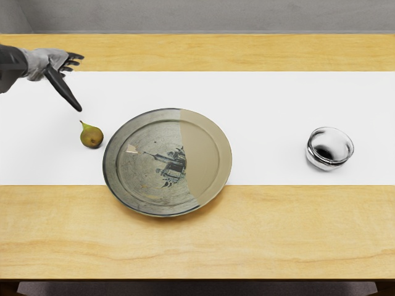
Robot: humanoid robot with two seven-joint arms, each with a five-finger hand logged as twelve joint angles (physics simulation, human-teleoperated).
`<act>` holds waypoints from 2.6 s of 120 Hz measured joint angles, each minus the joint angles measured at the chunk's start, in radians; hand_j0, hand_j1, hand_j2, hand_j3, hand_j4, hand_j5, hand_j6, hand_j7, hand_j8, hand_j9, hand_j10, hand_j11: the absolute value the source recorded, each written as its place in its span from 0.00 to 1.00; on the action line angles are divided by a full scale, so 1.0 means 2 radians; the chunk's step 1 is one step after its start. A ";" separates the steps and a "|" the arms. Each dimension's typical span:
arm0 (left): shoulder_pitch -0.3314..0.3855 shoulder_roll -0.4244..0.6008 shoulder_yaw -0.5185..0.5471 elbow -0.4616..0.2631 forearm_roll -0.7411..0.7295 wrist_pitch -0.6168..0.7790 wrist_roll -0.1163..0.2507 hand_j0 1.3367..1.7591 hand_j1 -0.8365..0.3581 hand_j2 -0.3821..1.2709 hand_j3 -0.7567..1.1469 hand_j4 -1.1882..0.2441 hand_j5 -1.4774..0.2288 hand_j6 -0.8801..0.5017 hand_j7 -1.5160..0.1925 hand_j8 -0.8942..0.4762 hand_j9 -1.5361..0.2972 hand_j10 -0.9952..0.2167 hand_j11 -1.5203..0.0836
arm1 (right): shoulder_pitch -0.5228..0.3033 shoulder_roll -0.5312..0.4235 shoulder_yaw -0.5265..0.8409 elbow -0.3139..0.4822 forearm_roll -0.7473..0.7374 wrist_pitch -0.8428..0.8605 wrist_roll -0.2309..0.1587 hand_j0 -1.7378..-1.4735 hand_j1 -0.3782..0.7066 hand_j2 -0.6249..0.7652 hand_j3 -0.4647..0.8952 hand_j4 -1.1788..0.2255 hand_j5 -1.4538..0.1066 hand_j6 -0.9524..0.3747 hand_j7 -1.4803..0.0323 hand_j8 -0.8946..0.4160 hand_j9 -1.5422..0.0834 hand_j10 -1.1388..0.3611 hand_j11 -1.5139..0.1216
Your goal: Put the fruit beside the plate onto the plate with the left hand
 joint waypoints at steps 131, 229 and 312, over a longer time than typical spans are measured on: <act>-0.018 -0.057 0.259 -0.158 0.089 0.251 -0.081 0.76 0.51 0.30 0.40 0.49 0.50 0.32 0.52 0.33 0.50 0.42 0.56 | 0.000 0.000 0.000 0.000 0.000 0.000 0.000 0.30 0.05 0.45 0.34 0.83 0.92 0.71 0.96 0.67 0.94 0.75 0.91; -0.076 -0.027 0.256 -0.205 0.078 0.193 -0.078 0.75 0.42 0.57 0.40 0.43 0.24 0.38 0.27 0.43 0.27 0.28 0.29 | 0.000 0.000 0.000 0.000 0.000 0.000 0.000 0.30 0.05 0.45 0.34 0.83 0.92 0.71 0.96 0.67 0.94 0.75 0.91; -0.118 -0.018 0.144 -0.221 0.063 0.090 -0.060 0.75 0.31 0.76 0.40 0.32 0.21 0.37 0.25 0.29 0.25 0.16 0.28 | 0.000 0.000 0.000 0.000 0.000 0.000 0.000 0.30 0.05 0.45 0.34 0.83 0.92 0.71 0.96 0.67 0.94 0.75 0.91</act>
